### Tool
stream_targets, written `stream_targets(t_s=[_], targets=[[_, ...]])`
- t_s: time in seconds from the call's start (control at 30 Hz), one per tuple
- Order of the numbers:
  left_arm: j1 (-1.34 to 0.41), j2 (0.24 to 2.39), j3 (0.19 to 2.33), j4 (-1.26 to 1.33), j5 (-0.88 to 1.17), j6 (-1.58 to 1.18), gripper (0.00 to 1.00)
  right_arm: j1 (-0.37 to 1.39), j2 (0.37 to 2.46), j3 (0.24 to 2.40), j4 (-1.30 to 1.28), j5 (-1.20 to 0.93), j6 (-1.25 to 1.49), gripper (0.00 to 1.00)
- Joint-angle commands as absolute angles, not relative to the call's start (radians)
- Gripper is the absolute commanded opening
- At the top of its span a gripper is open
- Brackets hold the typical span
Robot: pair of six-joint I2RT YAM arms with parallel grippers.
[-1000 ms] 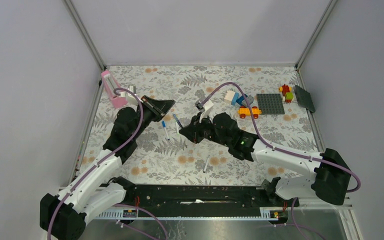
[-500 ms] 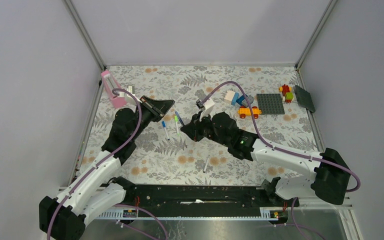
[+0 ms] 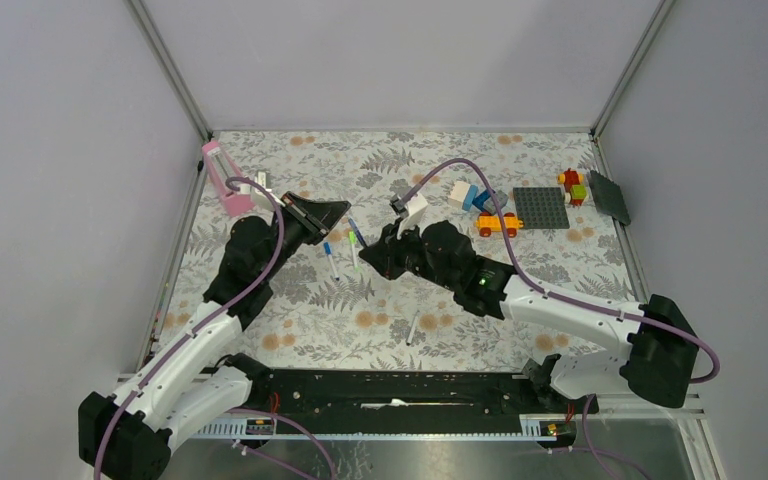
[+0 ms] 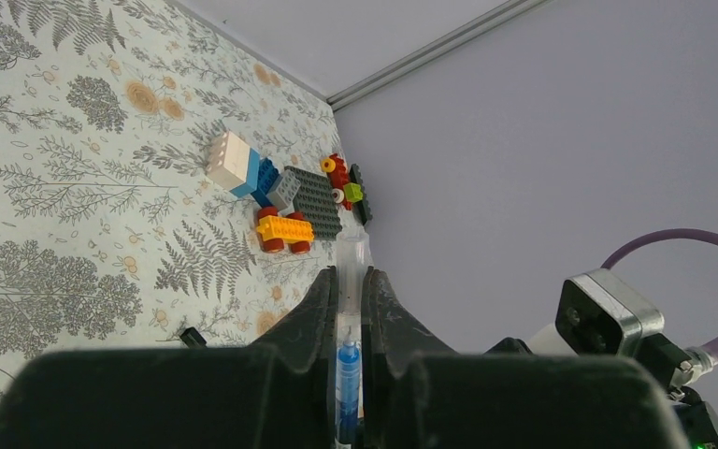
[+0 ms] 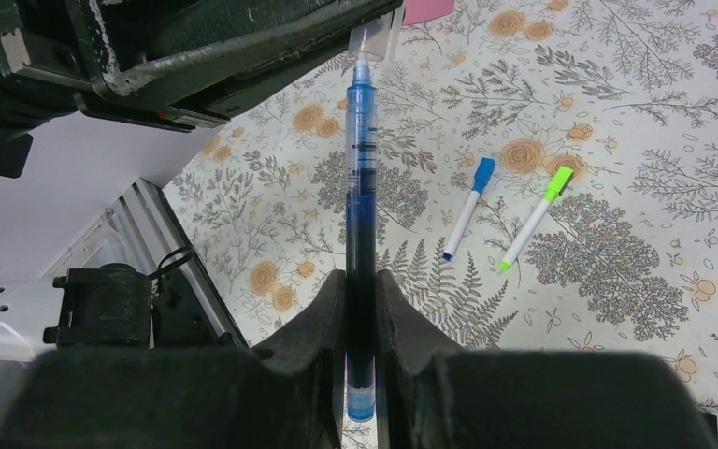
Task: Insert the pens into the pen caps
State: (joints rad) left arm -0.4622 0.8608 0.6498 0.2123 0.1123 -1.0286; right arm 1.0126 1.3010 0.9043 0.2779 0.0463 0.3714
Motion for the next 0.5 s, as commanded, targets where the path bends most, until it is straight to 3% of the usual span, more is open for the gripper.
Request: stream_targets(t_s=[0.0,0.47], targets=[[-0.456,0.851,0.643,0.261,0.138,-1.017,0.0,1.022,1.314,0.957,0.306,0.077,0.359,0.0],[-0.456,0.853,0.636,0.269,0.151,-1.008,0.0,1.022,1.338,1.003,0.288,0.115,0.373,0.0]])
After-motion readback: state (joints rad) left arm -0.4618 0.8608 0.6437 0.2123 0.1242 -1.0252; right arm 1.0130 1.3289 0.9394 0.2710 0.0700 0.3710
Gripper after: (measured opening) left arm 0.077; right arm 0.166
